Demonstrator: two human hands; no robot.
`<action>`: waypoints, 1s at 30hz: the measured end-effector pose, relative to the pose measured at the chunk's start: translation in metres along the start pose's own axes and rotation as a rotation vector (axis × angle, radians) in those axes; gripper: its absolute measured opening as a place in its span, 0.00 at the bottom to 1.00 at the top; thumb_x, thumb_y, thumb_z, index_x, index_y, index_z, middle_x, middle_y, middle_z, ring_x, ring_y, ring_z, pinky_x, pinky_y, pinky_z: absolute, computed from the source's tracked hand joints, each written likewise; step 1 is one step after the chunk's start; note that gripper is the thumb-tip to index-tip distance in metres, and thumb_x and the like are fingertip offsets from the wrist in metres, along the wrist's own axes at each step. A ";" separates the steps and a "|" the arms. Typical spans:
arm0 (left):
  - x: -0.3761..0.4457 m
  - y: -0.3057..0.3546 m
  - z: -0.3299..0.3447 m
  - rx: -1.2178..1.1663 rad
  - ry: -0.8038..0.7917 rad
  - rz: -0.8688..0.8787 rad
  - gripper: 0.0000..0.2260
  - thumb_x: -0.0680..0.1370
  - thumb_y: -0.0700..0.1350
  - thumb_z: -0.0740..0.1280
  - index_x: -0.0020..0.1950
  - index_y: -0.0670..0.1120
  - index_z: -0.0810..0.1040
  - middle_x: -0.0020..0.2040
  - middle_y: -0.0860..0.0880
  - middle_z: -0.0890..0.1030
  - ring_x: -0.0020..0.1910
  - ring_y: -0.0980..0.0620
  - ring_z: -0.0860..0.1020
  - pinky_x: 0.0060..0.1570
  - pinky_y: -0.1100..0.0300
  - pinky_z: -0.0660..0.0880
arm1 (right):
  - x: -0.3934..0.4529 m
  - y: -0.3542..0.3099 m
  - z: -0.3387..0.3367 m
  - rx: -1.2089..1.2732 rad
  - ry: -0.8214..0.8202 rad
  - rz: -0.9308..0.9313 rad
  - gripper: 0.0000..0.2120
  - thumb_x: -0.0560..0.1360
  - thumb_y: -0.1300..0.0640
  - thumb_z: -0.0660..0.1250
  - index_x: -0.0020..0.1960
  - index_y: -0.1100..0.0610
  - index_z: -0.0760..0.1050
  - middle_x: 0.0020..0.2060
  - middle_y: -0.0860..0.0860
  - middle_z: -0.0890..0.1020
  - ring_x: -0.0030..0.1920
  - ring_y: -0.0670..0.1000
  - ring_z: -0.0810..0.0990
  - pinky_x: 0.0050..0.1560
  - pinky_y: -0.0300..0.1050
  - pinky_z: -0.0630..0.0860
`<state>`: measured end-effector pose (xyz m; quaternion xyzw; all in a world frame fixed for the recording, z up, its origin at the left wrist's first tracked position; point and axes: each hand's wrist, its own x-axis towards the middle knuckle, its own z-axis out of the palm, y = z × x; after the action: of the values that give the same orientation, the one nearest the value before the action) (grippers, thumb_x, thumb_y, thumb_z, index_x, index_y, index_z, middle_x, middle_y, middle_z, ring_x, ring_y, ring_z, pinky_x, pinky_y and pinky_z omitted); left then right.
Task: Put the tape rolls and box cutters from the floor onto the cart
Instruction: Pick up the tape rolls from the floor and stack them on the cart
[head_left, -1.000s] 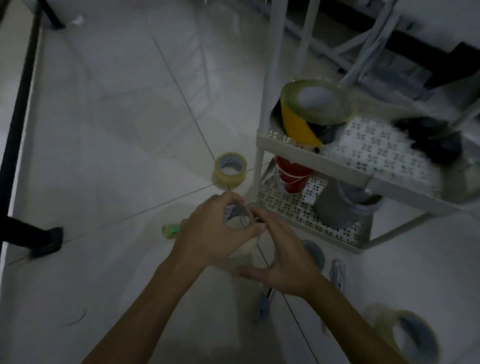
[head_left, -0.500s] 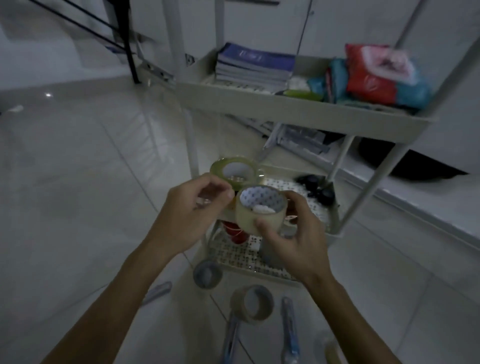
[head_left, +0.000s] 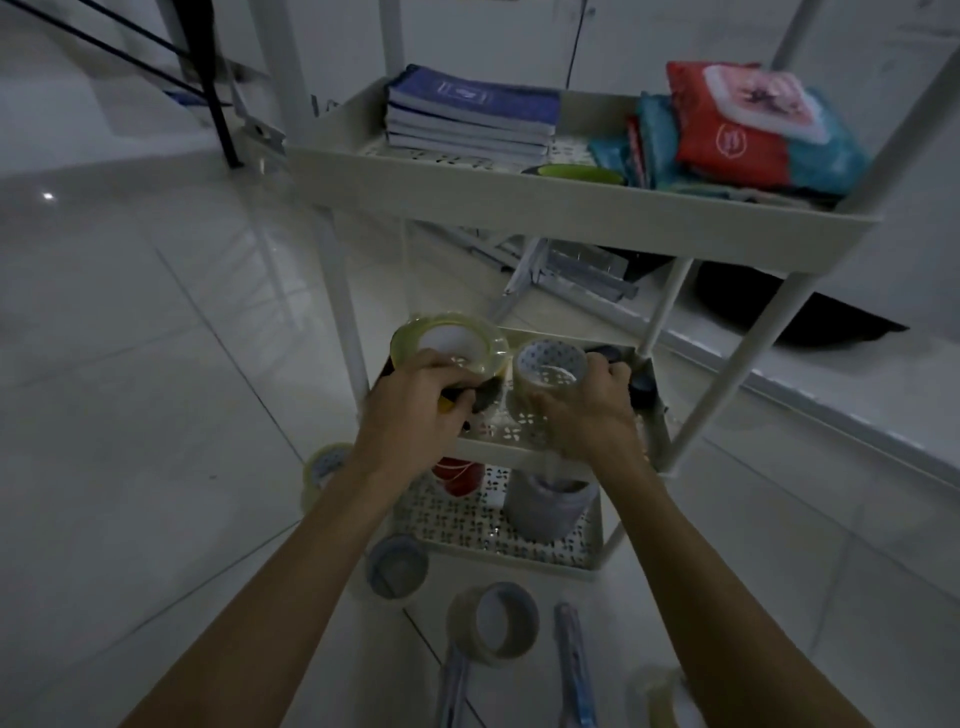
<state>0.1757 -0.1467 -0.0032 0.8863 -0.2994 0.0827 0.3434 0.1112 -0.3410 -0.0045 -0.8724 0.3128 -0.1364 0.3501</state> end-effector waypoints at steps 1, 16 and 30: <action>-0.001 -0.001 0.001 0.004 0.015 0.002 0.11 0.80 0.48 0.71 0.61 0.54 0.86 0.64 0.54 0.82 0.61 0.52 0.79 0.61 0.54 0.78 | 0.003 -0.001 0.001 -0.050 0.010 -0.002 0.38 0.71 0.39 0.77 0.71 0.56 0.67 0.65 0.54 0.67 0.65 0.57 0.73 0.66 0.56 0.75; -0.049 0.014 0.021 -0.055 0.224 0.117 0.07 0.77 0.45 0.73 0.54 0.46 0.85 0.56 0.47 0.78 0.58 0.48 0.78 0.57 0.57 0.76 | -0.059 0.015 -0.026 0.121 0.168 -0.477 0.15 0.79 0.58 0.69 0.65 0.56 0.76 0.59 0.51 0.79 0.47 0.48 0.82 0.48 0.49 0.83; -0.179 0.020 0.169 -0.257 -0.341 0.076 0.06 0.76 0.42 0.72 0.52 0.51 0.83 0.49 0.60 0.77 0.44 0.58 0.78 0.49 0.60 0.78 | -0.176 0.245 -0.014 -0.330 -0.219 0.147 0.33 0.71 0.42 0.74 0.72 0.49 0.71 0.69 0.54 0.73 0.68 0.57 0.73 0.67 0.54 0.73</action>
<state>0.0096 -0.1845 -0.1818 0.8244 -0.3946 -0.0942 0.3947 -0.1407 -0.3724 -0.1681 -0.9023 0.3540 0.0382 0.2431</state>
